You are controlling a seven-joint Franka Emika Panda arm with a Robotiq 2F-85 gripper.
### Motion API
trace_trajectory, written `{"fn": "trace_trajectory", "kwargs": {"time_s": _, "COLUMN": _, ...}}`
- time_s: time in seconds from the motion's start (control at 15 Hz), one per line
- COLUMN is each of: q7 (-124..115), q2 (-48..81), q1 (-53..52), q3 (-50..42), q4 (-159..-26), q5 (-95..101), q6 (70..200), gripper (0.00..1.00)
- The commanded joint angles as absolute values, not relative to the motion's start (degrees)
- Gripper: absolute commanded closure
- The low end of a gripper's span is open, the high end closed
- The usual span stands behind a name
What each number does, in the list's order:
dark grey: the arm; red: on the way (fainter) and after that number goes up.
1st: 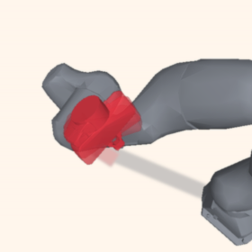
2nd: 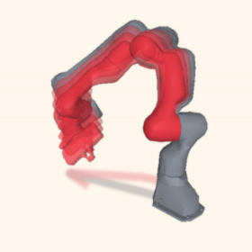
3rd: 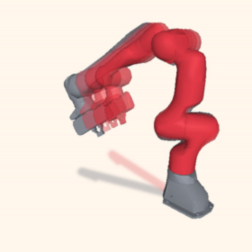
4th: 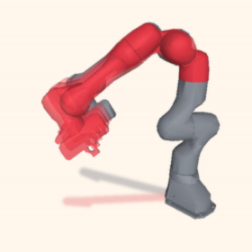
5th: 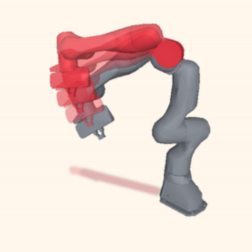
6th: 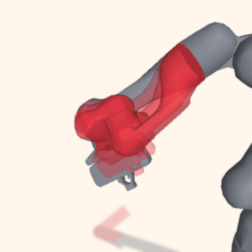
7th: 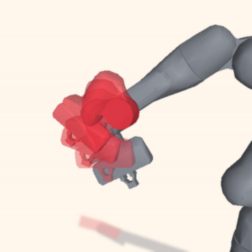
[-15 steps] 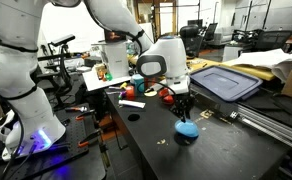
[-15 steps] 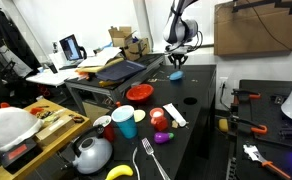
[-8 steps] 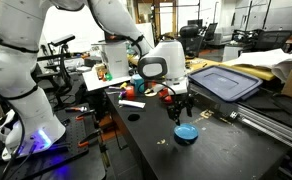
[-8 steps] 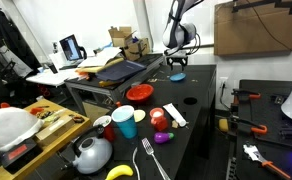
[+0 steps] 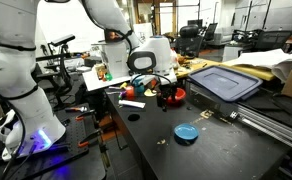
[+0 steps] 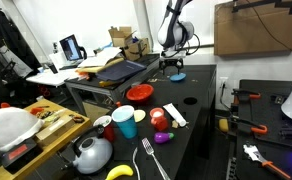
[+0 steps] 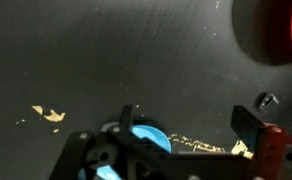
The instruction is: Move the blue plastic saucer to the far right of the table
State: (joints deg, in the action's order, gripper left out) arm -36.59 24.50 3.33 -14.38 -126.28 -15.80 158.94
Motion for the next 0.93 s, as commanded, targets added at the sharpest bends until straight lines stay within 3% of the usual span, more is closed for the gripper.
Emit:
{"fn": "trace_trajectory", "kwargs": {"time_s": 0.0, "q7": -30.3, "q2": 21.7, "q1": 2.9, "q3": -13.3, "q4": -129.8, "q5": -11.9, "q6": 157.1, "gripper": 0.00}}
{"fn": "trace_trajectory", "kwargs": {"time_s": 0.47, "q7": -26.6, "q2": 26.5, "q1": -0.2, "q3": -18.7, "q4": -127.5, "q5": 2.7, "q6": 155.1, "gripper": 0.00}}
{"fn": "trace_trajectory", "kwargs": {"time_s": 0.87, "q7": -18.7, "q2": 27.8, "q1": 1.5, "q3": -17.9, "q4": -125.2, "q5": 6.1, "q6": 155.8, "gripper": 0.00}}
